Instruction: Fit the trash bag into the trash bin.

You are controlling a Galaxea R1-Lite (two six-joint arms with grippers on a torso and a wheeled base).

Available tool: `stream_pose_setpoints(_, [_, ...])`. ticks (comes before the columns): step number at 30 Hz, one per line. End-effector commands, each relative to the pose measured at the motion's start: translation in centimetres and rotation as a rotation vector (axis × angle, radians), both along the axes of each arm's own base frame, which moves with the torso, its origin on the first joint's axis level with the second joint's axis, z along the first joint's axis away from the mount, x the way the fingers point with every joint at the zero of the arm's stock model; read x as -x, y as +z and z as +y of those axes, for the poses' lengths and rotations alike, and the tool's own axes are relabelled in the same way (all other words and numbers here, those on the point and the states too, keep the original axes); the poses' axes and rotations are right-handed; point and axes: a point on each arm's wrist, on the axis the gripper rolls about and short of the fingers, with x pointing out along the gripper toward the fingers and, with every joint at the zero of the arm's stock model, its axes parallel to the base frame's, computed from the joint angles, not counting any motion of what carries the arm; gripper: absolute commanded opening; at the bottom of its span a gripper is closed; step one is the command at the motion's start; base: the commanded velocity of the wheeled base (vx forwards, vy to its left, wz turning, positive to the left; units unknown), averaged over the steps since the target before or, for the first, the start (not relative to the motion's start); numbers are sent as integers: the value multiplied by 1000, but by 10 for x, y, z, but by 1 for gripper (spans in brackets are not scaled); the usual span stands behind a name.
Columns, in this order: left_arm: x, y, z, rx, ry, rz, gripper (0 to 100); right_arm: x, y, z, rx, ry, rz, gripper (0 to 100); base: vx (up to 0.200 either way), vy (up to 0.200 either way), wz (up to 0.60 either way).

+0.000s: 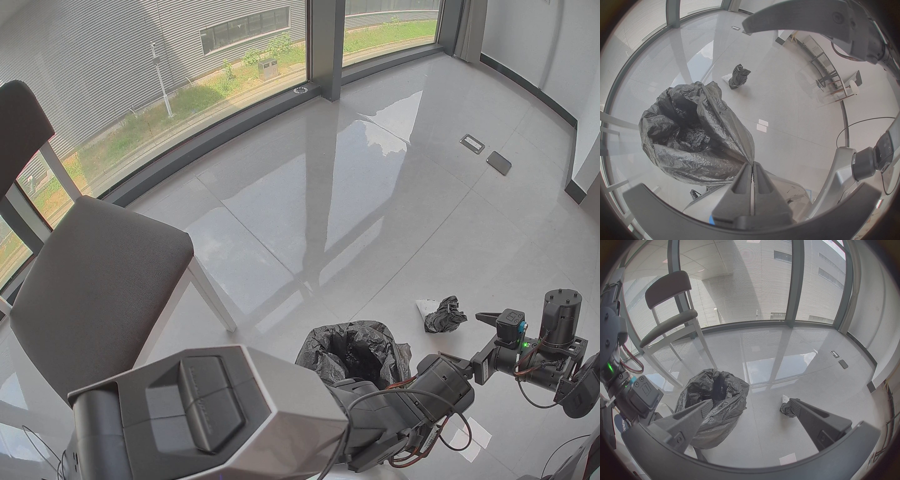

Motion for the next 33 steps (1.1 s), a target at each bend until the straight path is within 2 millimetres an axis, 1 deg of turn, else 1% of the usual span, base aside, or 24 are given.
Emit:
stream_pose_setpoints(1, [2,1,1,0,0,2,100,0,-1,0,1,1,3,100,0,0,0])
stream_pose_setpoints(8, [3,8,2,18,7,-6,100,0,-1,0,2,0,4,100,0,0,0])
stream_pose_setpoints(10, [1,11,6,16,22,-13,100,-1,-1,0,2,0,4,100,0,0,0])
stream_pose_setpoints(13, [-9,21,23,11,58,-25,100,-5,0,-1,-2,-9,-3,100,0,0,0])
stream_pose_setpoints(15, [-12,26,28,16,69,-32,100,-8,1,-4,-2,-28,-8,100,0,0,0])
stream_pose_setpoints(16, [-17,36,36,25,88,-48,100,-13,1,-10,-1,-56,-8,100,0,0,0])
stream_pose_setpoints(19, [-28,54,55,8,100,-116,100,-24,-4,-19,7,-101,4,100,0,0,0])
stream_pose_setpoints(21, [-40,66,73,-16,109,-179,100,-35,-11,-27,18,-134,23,100,0,0,0])
stream_pose_setpoints(22, [-40,68,74,-17,110,-184,100,-36,-11,-27,18,-137,23,100,0,0,0])
stream_pose_setpoints(23, [-49,80,87,-19,127,-227,100,-46,-18,-32,27,-155,37,100,0,0,0])
stream_pose_setpoints(26, [-60,102,106,13,175,-264,100,-64,-32,-41,40,-190,65,100,0,0,0])
stream_pose_setpoints(28, [-64,111,114,29,197,-279,100,-74,-38,-46,42,-209,71,100,0,0,0])
stream_pose_setpoints(29, [-68,117,120,40,213,-292,100,-83,-44,-51,44,-228,83,100,0,0,0])
stream_pose_setpoints(30, [-75,123,127,56,236,-314,100,-93,-50,-60,52,-254,99,100,0,0,0])
stream_pose_setpoints(32, [-82,129,131,83,255,-348,100,-104,-59,-72,71,-281,121,100,0,0,0])
stream_pose_setpoints(33, [-89,134,133,111,272,-381,100,-112,-67,-81,87,-297,131,100,0,0,0])
